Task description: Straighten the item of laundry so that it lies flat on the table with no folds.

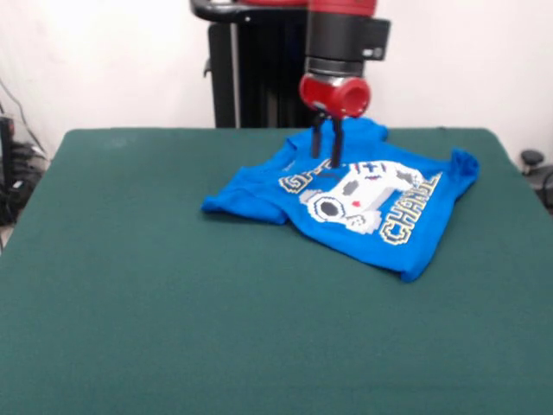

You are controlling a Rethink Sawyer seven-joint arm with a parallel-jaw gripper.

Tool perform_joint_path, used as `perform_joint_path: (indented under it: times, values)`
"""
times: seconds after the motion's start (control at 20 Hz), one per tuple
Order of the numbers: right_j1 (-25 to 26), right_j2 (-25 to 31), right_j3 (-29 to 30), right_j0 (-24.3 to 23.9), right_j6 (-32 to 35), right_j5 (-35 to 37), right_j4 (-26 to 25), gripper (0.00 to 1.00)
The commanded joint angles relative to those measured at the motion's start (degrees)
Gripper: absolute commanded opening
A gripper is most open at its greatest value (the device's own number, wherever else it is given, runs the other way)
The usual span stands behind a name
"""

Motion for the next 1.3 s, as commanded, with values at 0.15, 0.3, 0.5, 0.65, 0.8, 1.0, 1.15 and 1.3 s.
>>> perform_joint_path:
  times: [0.15,0.3,0.5,0.65,0.8,1.0,1.15,1.3]
  values:
    - [4.9,-4.5,-11.5,1.1,-4.6,5.7,-3.3,1.0]
    - [4.9,-4.1,-13.3,-0.6,-4.2,6.9,-5.0,1.0]
    - [4.4,-4.7,-15.9,-2.7,-5.5,10.4,-7.4,1.0]
    - [4.0,-3.5,-17.2,-6.8,-6.6,13.2,-11.4,1.0]
    - [3.7,-2.3,-18.1,-10.1,-7.1,15.5,-15.0,1.0]
    - [4.6,-0.4,-17.8,-14.1,-6.1,17.5,-19.5,1.0]
    - [6.5,1.1,-16.9,-16.9,-4.7,17.2,-23.0,1.0]
    - [7.8,2.2,-15.7,-18.8,-2.9,16.5,-25.7,1.0]
